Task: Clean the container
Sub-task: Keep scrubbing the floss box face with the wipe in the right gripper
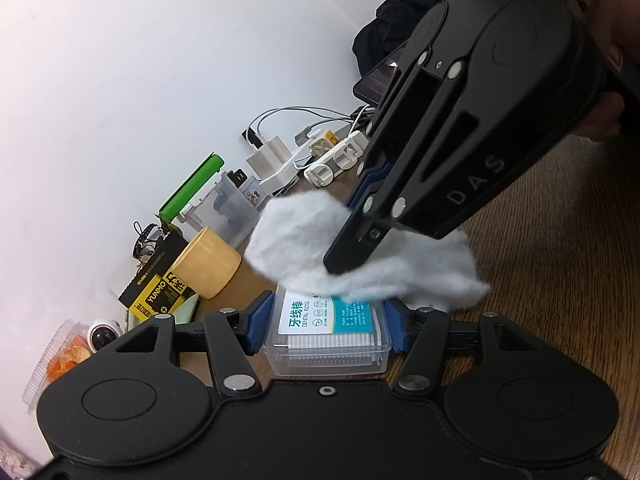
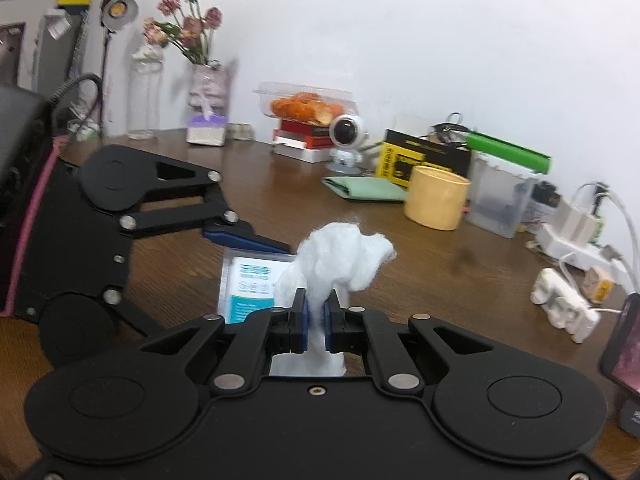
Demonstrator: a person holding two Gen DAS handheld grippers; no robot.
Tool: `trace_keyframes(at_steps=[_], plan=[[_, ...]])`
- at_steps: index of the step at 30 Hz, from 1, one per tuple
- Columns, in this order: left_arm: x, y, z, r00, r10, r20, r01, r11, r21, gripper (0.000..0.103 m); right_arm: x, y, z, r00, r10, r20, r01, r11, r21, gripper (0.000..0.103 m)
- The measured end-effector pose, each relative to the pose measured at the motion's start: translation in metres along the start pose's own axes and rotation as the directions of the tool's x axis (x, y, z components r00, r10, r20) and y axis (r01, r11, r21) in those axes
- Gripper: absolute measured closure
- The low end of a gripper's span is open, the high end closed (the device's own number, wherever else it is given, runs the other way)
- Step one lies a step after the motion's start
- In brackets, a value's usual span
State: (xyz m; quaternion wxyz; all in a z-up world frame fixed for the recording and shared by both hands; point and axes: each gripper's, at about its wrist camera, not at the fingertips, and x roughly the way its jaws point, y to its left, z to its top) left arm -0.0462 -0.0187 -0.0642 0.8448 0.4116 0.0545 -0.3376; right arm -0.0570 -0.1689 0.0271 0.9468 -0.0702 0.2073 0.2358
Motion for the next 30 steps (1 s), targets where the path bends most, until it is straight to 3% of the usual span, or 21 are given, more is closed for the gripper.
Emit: trace_keyframes(at_steps=[4,11,18,20,27,30], plan=[[0.001,0.000,0.002,1.000,0.000,-0.001,0.000,1.000,0.000,0.047,0.005,-0.002,0.010,0.999,0.032,0.008,-0.032,0.999,0.016,0.096],[0.000,0.000,0.003,1.000,-0.001,-0.002,0.001,1.000,-0.001,0.047,0.000,0.014,0.014,0.990,0.139,0.002,-0.138,0.988,-0.067,0.096],[0.001,0.002,0.003,1.000,-0.001,-0.002,0.001,1.000,-0.001,0.047,0.011,-0.017,0.013,0.998,-0.040,-0.043,0.040,0.999,0.000,0.096],[0.001,0.002,0.003,1.000,0.000,-0.002,0.000,1.000,-0.001,0.047,0.010,-0.020,0.014,0.999,-0.036,-0.038,0.036,0.999,0.007,0.096],[0.001,0.004,0.003,1.000,-0.001,-0.002,0.001,1.000,-0.002,0.047,-0.003,0.014,0.014,0.986,0.167,-0.008,-0.167,0.980,-0.103,0.096],[0.000,0.004,0.004,1.000,-0.002,-0.003,0.002,1.000,-0.002,0.046,-0.006,0.020,0.012,0.982,0.190,-0.024,-0.191,0.973,-0.126,0.096]])
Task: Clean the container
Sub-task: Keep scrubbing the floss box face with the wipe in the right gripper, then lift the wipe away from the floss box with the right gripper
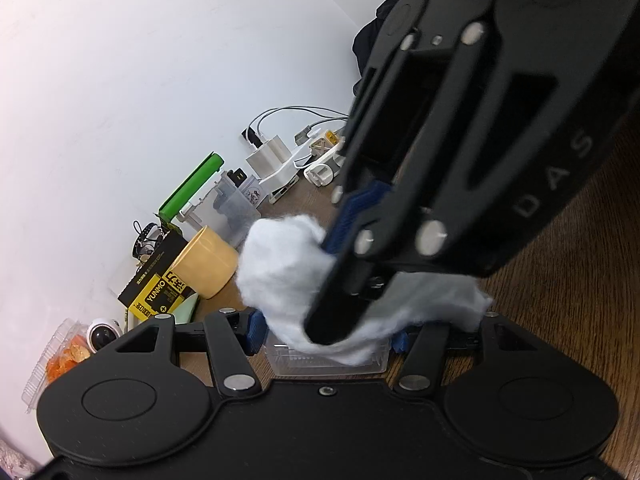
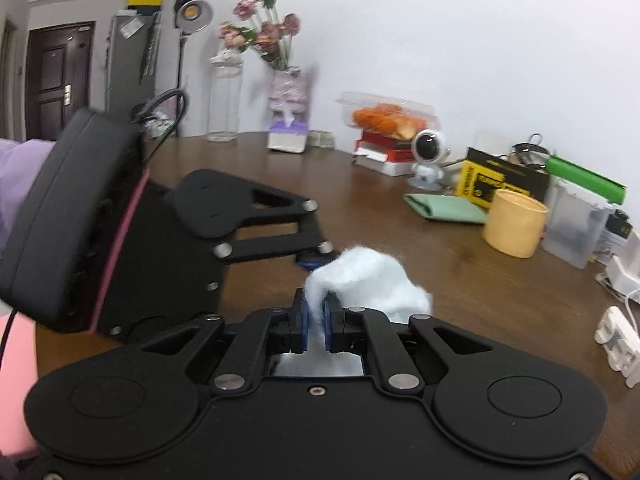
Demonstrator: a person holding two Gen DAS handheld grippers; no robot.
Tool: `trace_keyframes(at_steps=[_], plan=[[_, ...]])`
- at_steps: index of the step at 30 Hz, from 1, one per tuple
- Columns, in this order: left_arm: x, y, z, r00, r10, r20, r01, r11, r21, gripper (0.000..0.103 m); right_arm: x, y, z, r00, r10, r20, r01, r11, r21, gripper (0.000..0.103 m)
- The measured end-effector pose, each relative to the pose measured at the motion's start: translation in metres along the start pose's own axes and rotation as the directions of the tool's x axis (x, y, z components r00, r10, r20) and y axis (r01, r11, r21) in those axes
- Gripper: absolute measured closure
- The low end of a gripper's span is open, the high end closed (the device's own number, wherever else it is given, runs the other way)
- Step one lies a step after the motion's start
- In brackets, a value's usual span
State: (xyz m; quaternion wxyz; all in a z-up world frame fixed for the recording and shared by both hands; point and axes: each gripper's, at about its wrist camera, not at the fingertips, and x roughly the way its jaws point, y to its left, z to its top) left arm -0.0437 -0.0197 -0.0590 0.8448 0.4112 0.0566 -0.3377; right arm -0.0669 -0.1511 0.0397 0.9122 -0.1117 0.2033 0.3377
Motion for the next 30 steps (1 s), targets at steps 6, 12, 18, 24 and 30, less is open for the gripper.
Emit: trace_keyframes(at_steps=[6,12,18,24,30], plan=[[0.000,0.001,0.001,1.000,0.000,0.000,0.000,1.000,0.000,0.046,-0.004,-0.024,-0.008,0.992,-0.108,-0.064,0.112,0.992,0.053,0.096],[-0.001,0.001,0.001,1.000,0.001,0.000,-0.001,1.000,0.001,0.046,-0.003,-0.036,-0.010,0.980,-0.179,-0.091,0.187,0.978,0.089,0.096],[-0.001,0.003,0.002,1.000,0.001,-0.001,-0.001,1.000,0.001,0.047,-0.014,-0.050,-0.022,0.958,-0.226,-0.179,0.254,0.955,0.154,0.093],[-0.001,0.003,0.002,1.000,0.001,0.000,-0.001,1.000,0.002,0.047,-0.045,-0.048,-0.021,0.951,-0.252,-0.178,0.270,0.959,0.087,0.067],[0.000,0.005,0.003,1.000,0.001,-0.001,-0.001,1.000,0.002,0.047,-0.063,-0.061,-0.009,0.974,-0.214,-0.071,0.211,0.976,-0.048,0.056]])
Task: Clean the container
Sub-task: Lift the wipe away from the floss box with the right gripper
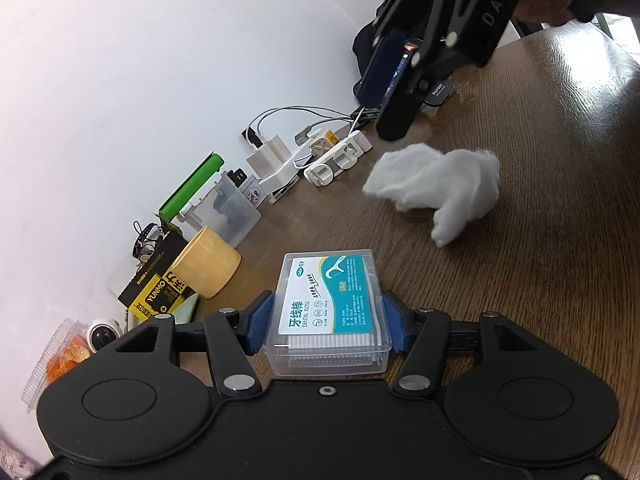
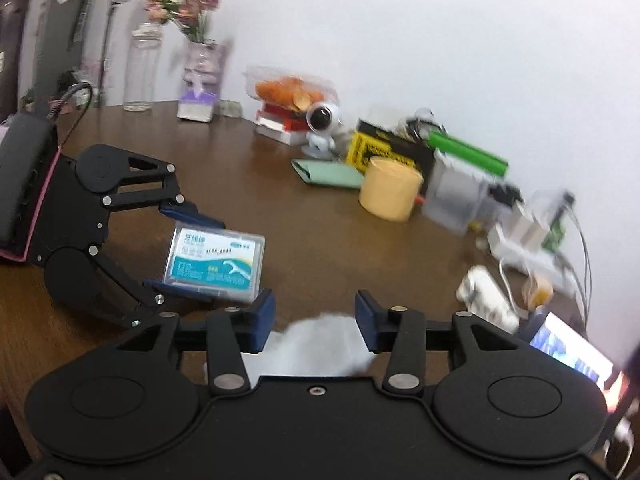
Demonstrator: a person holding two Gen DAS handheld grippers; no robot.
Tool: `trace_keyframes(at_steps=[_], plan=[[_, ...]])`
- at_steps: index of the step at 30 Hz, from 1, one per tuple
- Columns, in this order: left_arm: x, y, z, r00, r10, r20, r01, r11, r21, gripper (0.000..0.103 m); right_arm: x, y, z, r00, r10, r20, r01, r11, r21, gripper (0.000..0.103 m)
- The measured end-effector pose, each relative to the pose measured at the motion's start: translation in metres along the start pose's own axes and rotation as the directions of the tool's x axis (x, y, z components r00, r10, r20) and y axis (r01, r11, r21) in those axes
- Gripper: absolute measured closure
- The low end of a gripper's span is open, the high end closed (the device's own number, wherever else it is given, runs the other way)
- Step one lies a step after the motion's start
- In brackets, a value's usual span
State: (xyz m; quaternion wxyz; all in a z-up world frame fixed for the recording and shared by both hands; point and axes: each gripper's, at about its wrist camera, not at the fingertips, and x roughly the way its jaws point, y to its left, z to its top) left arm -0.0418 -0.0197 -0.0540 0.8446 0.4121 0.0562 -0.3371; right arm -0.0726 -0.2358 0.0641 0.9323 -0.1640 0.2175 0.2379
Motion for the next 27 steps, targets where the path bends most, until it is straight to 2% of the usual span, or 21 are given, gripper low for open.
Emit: trace_keyframes(at_steps=[4,6,13,17,18,19,20,22,23,24,25,27], plan=[[-0.001,0.000,0.001,1.000,0.002,0.001,-0.002,1.000,0.002,0.047,0.020,0.004,-0.001,0.994,0.093,-0.059,-0.100,0.987,-0.125,0.056],[-0.002,-0.002,0.001,1.000,0.001,0.001,-0.001,1.000,0.001,0.047,0.032,0.002,-0.004,0.988,0.120,-0.100,-0.133,0.981,-0.141,0.056],[-0.004,-0.003,0.001,1.000,-0.002,-0.001,0.002,1.000,-0.001,0.047,0.045,-0.018,-0.022,0.973,0.145,-0.178,-0.160,0.985,-0.072,0.054],[-0.005,-0.003,0.001,1.000,0.000,0.000,0.000,1.000,0.001,0.047,0.049,-0.023,-0.033,0.969,0.180,-0.170,-0.179,0.984,0.023,0.056],[-0.005,-0.003,0.001,1.000,0.000,0.000,0.000,1.000,0.001,0.047,0.049,-0.026,-0.034,0.966,0.193,-0.171,-0.185,0.981,0.061,0.059],[-0.006,-0.002,0.001,1.000,0.000,0.000,0.000,1.000,0.001,0.047,0.048,-0.028,-0.035,0.965,0.202,-0.169,-0.190,0.978,0.087,0.071],[-0.006,-0.003,0.002,1.000,0.000,0.000,0.000,1.000,0.001,0.047,0.047,-0.028,-0.036,0.966,0.198,-0.165,-0.183,0.978,0.099,0.087],[-0.007,-0.002,0.002,1.000,0.000,0.000,0.000,1.000,0.001,0.047,0.044,-0.029,-0.036,0.971,0.180,-0.157,-0.161,0.979,0.127,0.099],[-0.005,-0.001,0.002,1.000,-0.001,0.000,0.001,1.000,0.001,0.047,0.040,-0.029,-0.035,0.974,0.179,-0.140,-0.159,0.976,0.146,0.100],[-0.005,-0.001,0.002,1.000,-0.001,0.000,0.001,1.000,0.001,0.047,0.033,-0.032,-0.032,0.970,0.226,-0.092,-0.203,0.957,0.207,0.100],[-0.006,-0.001,0.002,1.000,-0.001,0.000,0.001,1.000,0.000,0.047,0.025,-0.035,-0.028,0.960,0.276,-0.034,-0.257,0.927,0.272,0.100],[-0.005,0.000,0.002,1.000,-0.001,-0.001,0.001,1.000,0.000,0.047,0.009,-0.041,-0.021,0.928,0.361,0.090,-0.367,0.845,0.388,0.100]])
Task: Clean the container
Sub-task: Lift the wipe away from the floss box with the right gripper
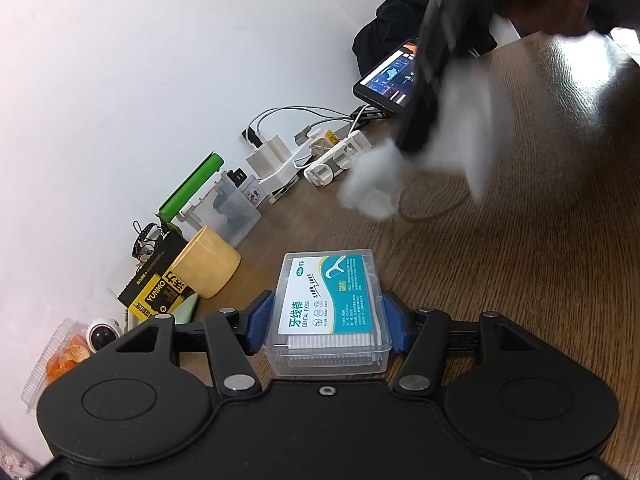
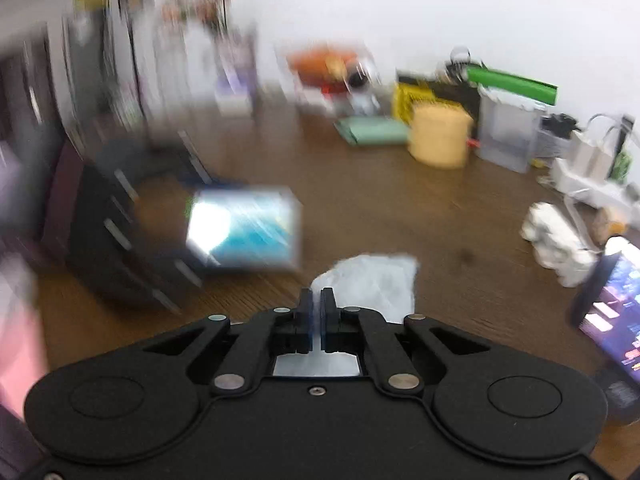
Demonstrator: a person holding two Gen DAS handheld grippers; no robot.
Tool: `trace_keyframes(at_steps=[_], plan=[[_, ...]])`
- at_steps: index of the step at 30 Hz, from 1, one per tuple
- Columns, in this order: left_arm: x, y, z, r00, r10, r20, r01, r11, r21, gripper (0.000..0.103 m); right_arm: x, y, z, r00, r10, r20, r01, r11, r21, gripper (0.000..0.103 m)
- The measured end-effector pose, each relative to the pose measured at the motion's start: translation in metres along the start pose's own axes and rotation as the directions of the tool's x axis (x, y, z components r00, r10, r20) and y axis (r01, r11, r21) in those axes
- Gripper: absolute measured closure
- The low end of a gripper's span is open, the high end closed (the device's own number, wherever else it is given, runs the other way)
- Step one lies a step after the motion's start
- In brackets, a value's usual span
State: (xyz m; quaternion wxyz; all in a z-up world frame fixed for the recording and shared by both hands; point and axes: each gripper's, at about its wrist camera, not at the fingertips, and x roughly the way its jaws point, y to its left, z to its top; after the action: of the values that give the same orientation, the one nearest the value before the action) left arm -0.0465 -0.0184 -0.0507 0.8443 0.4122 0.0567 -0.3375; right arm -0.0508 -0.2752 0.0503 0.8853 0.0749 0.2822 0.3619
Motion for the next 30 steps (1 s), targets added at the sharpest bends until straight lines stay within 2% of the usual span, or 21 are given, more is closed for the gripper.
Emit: trace_keyframes(at_steps=[1,2,3,4,6,8,10,11,13,15,19,21,22,23,26,28,29,30], plan=[[0.000,0.000,0.000,1.000,0.000,0.000,0.000,1.000,0.000,0.047,-0.008,0.002,0.004,0.997,0.062,0.045,-0.065,0.996,0.062,0.100],[0.000,0.000,0.000,1.000,0.000,0.000,0.000,1.000,0.000,0.047,-0.013,-0.005,0.005,0.987,0.135,0.087,-0.148,0.975,0.167,0.100],[-0.001,0.000,0.000,1.000,0.000,0.000,0.000,1.000,-0.001,0.047,-0.016,-0.013,0.003,0.974,0.191,0.123,-0.218,0.938,0.270,0.100],[-0.001,0.000,0.001,1.000,-0.001,0.000,0.001,1.000,-0.001,0.047,-0.019,-0.022,0.000,0.966,0.211,0.151,-0.253,0.895,0.368,0.100],[-0.002,-0.001,0.001,1.000,0.000,0.000,0.000,1.000,-0.001,0.047,-0.017,-0.035,-0.010,0.967,0.212,0.142,-0.255,0.825,0.504,0.100],[-0.002,-0.001,0.002,1.000,0.000,0.000,0.000,1.000,0.000,0.047,-0.011,-0.045,-0.023,0.976,0.199,0.087,-0.211,0.778,0.592,0.100],[-0.001,-0.001,0.002,1.000,0.000,0.000,0.000,1.000,0.000,0.047,-0.006,-0.051,-0.033,0.988,0.150,0.023,-0.130,0.759,0.638,0.099],[0.000,0.000,0.002,1.000,0.000,0.000,0.000,1.000,0.000,0.047,-0.005,-0.051,-0.036,0.996,0.086,-0.020,-0.053,0.772,0.634,0.099],[-0.001,-0.001,0.003,1.000,0.000,0.000,0.000,1.000,0.000,0.047,-0.006,-0.050,-0.037,0.995,-0.051,-0.080,0.088,0.800,0.594,0.097],[-0.001,0.000,0.003,1.000,0.000,0.000,0.000,1.000,0.000,0.047,-0.008,-0.045,-0.035,0.982,-0.158,-0.108,0.191,0.824,0.533,0.096],[0.000,0.000,0.003,1.000,0.000,0.000,0.000,1.000,0.001,0.047,-0.002,-0.030,-0.042,0.945,-0.307,-0.116,0.328,0.868,0.374,0.096],[-0.001,-0.001,0.003,1.000,0.001,0.001,-0.001,1.000,0.001,0.047,-0.001,-0.017,-0.040,0.932,-0.345,-0.112,0.363,0.887,0.286,0.085],[0.000,0.000,0.003,1.000,0.001,0.000,-0.001,1.000,0.001,0.047,-0.001,-0.011,-0.038,0.934,-0.340,-0.109,0.357,0.901,0.248,0.071],[0.000,0.000,0.003,1.000,0.000,0.000,0.000,1.000,0.001,0.047,-0.003,-0.005,-0.033,0.940,-0.325,-0.101,0.339,0.918,0.207,0.063],[0.001,0.000,0.003,1.000,0.000,0.000,0.000,1.000,0.001,0.047,-0.019,0.012,-0.017,0.952,-0.304,-0.031,0.306,0.949,0.072,0.053],[0.001,0.000,0.003,1.000,0.000,0.001,0.000,1.000,0.001,0.047,-0.034,0.020,-0.009,0.951,-0.306,0.037,0.307,0.951,-0.034,0.045],[0.001,0.000,0.003,1.000,0.000,0.000,0.000,1.000,0.001,0.047,-0.039,0.021,-0.007,0.952,-0.303,0.050,0.306,0.948,-0.086,0.038],[0.001,0.000,0.003,1.000,0.000,0.000,0.000,1.000,0.001,0.047,-0.037,0.018,-0.008,0.954,-0.298,0.023,0.298,0.945,-0.136,0.036]])
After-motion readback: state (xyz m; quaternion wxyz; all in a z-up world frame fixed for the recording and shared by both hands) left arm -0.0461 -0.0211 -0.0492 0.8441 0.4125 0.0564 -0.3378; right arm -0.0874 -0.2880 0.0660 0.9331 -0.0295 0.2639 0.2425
